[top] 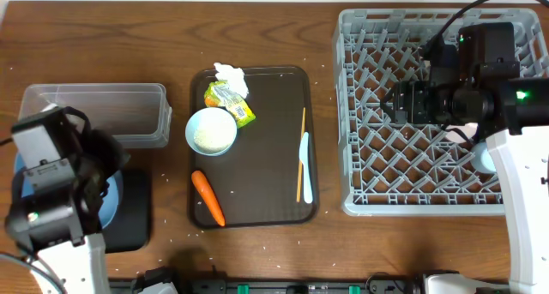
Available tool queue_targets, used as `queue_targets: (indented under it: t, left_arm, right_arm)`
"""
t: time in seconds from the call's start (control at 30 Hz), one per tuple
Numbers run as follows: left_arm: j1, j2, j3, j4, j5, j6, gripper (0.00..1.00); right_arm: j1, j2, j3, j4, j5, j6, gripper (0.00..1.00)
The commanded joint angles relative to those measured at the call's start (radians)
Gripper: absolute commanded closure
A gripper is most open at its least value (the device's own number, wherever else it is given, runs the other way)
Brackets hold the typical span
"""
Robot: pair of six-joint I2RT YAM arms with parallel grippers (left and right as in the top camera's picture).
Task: Sort waste into correct bins and load items into the dishwasher rack
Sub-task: 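Lift the blue plate and tip it over the clear plastic bin, then tilt the blue plate with the left gripper to drop the scrap onto the black tray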
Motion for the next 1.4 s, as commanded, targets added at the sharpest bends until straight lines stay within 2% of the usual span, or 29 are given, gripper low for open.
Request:
queue_targets:
  t: [0.0,0.33,0.57,0.87,1.1,1.37]
  left_arm:
    - [0.005,-0.006,-0.062,0.035,0.001,0.063,0.94]
    - [0.005,-0.100,-0.081,0.213,0.034,0.064,0.94]
    - [0.005,-0.050,-0.114,0.100,-0.004,0.065,0.94]
    - [0.004,0.074,-0.160,0.074,0.040,0.065,0.94]
    - [0.004,0.039,-0.155,0.092,0.209,0.129,0.94]
    - [0.066,-0.105,-0.153,0.208,0.476,0.105,0.94]
  right_arm:
    - [0.011,0.001,-0.001,0.000,0.003,-0.009,0.21]
    - [0.011,0.001,-0.001,-0.009,0.003,-0.009,0.20]
    - [0.011,0.001,-0.001,0.008,0.003,-0.009,0.19]
    - [0.011,0.001,-0.001,-0.007,0.003,-0.009,0.19]
    - [0.011,0.001,-0.001,-0.006,0.003,-0.009,0.18]
    - [0.011,0.001,-0.001,-0.008,0.003,-0.009,0.18]
